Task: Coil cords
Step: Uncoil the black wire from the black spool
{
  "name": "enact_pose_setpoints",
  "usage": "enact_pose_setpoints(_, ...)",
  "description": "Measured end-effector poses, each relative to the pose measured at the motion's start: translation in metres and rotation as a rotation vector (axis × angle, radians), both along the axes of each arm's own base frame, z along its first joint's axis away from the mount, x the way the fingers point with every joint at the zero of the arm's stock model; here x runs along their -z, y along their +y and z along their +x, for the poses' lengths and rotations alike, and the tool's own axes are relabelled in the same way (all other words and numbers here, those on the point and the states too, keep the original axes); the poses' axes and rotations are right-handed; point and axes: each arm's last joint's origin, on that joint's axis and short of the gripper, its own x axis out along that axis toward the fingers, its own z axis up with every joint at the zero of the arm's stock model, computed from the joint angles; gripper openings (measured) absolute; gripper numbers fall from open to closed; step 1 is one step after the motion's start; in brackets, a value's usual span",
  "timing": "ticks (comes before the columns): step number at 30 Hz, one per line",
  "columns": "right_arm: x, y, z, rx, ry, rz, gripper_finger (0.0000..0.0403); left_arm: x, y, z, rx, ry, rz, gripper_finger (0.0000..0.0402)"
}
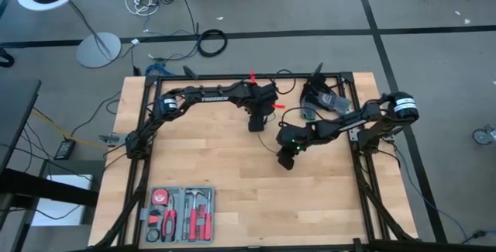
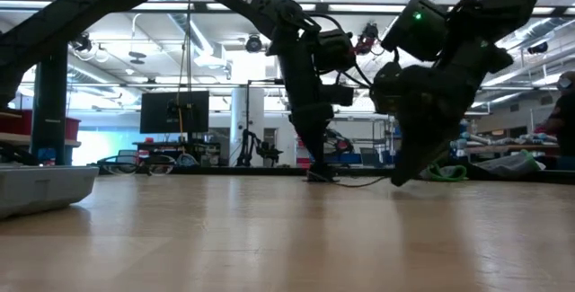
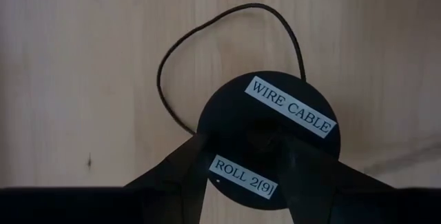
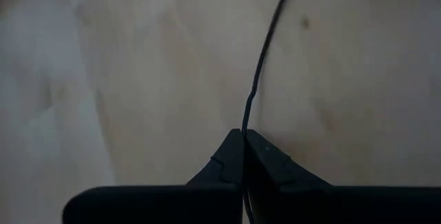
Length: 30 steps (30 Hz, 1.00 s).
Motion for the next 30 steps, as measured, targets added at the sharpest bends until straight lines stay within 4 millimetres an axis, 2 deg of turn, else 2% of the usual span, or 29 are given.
enact_pose_setpoints(11,-0.028,0.038,-0.032,0.012,0.119,0.091,0.0001,0.001,-0.002,-0.009,-0.056,0.084,-0.03,0.0167)
enact_pose_setpoints(21,-0.057,0.075,-0.094,0.197,0.27,0.111,0.0,0.003,-0.004,-0.015,-0.102,0.142,-0.059,0.0167)
enact_pose_setpoints(30,-0.062,0.098,-0.139,0.35,0.37,0.113,0.0,0.004,-0.006,-0.017,-0.106,0.16,-0.092,0.0166)
